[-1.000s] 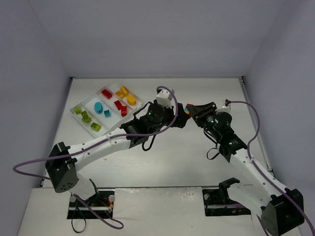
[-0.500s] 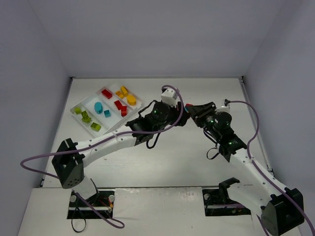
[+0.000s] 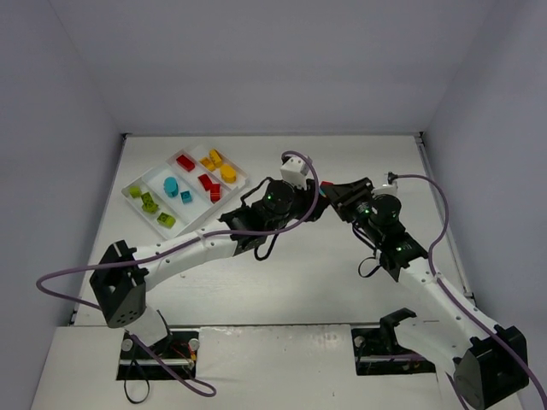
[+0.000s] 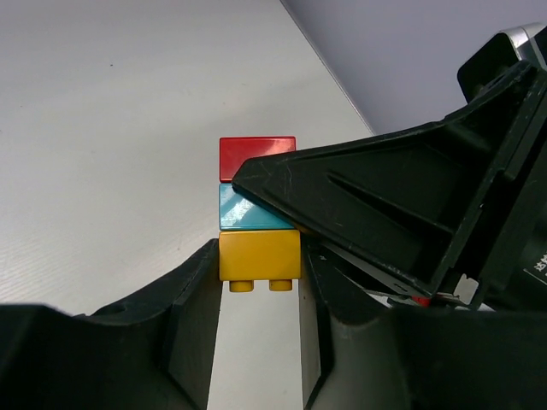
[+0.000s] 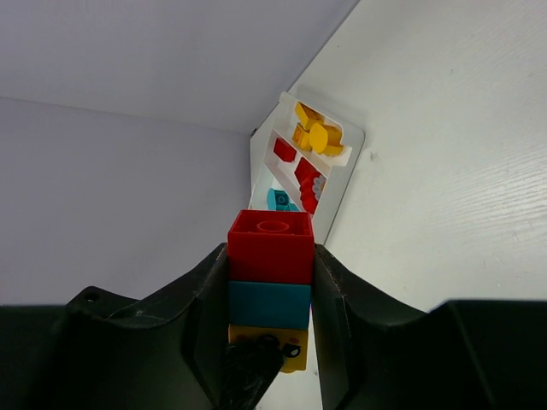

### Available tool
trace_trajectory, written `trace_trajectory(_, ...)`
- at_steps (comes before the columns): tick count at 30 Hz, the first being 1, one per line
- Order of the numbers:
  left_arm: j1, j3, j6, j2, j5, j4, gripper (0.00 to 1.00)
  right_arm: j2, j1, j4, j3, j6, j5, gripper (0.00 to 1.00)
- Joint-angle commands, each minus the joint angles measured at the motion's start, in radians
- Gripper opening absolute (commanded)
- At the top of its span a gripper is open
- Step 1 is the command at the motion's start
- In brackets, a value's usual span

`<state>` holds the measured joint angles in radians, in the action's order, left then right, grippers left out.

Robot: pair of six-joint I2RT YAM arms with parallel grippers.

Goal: Sort the legos into containers by color

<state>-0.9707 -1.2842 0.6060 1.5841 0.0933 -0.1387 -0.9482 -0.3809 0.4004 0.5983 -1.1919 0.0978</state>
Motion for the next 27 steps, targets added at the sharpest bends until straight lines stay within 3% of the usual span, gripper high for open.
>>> trace_trajectory(1,-0.002,0.041,-0.014,-0.094,0.006,-0.038,0.00,0.009,-0.004,0.087,0.031,0.031,-0.046,0.03)
trace_trajectory(12,0.000,0.249,0.026,-0.246,0.000,-0.058,0.00,-0.053,0.004,0.117,0.024,0.054,-0.093,0.02)
trace_trajectory(16,0.055,0.270,0.024,-0.279,0.011,0.040,0.00,-0.083,0.007,0.115,0.040,0.118,-0.128,0.02)
trace_trajectory(23,0.474,0.166,-0.018,-0.190,-0.093,0.244,0.00,-0.119,0.007,0.048,0.037,0.368,-0.156,0.00)
trace_trajectory(27,0.619,0.001,-0.074,-0.044,-0.161,0.309,0.00,-0.123,0.007,0.038,0.006,0.474,-0.152,0.00)
